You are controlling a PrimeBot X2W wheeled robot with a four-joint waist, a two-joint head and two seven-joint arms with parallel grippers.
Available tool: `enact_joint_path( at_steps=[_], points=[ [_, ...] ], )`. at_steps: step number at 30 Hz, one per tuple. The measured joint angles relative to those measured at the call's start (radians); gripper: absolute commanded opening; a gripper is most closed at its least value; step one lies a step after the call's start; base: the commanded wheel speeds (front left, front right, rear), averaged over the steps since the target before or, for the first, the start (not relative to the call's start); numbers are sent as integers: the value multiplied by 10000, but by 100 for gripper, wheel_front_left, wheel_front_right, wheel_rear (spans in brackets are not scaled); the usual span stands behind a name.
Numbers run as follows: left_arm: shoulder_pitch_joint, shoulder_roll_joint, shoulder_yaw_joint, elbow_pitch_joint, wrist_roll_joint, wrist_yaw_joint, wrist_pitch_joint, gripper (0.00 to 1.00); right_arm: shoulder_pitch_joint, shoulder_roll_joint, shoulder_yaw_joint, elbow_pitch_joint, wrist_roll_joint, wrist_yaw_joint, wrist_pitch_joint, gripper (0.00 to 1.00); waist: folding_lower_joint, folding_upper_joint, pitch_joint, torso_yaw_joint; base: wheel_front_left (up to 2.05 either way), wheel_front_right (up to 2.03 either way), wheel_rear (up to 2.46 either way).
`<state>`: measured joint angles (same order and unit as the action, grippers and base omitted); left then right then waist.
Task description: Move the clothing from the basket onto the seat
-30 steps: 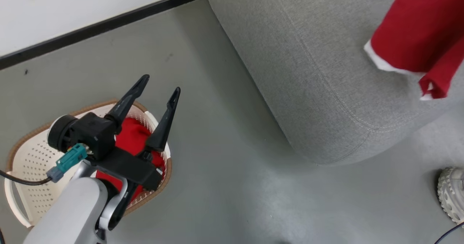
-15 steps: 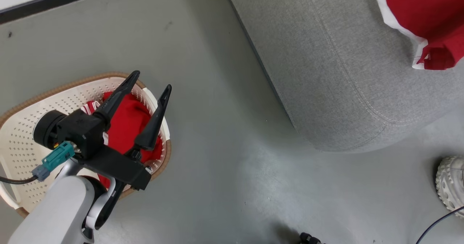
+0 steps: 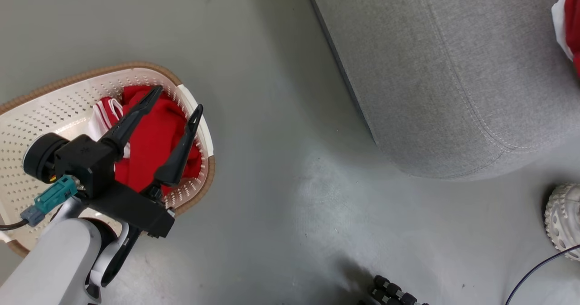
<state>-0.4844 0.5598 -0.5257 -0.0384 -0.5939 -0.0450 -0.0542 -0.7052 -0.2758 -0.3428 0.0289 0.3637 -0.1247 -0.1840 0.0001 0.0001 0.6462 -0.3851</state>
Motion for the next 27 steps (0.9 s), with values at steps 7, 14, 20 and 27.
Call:
enact_joint_path(
  at_steps=[7,14,20,27],
  points=[
    [-53,142,17,-94,0,-48,46,100,-134,272,-479,130,-165,-2,222,0,-1,-1,434,158,0,0,0],
    [-56,245,44,-58,0,-94,75,100,-20,685,-495,1133,-186,0,433,0,-1,0,762,327,0,0,0],
    [-68,376,107,29,-2,-171,69,100,127,1427,-188,1348,-205,-15,408,0,0,0,951,458,0,0,0],
    [-79,370,123,50,-2,-171,69,100,406,1632,42,2011,-203,-15,270,0,-1,-1,1053,516,0,0,0]
  ],
)
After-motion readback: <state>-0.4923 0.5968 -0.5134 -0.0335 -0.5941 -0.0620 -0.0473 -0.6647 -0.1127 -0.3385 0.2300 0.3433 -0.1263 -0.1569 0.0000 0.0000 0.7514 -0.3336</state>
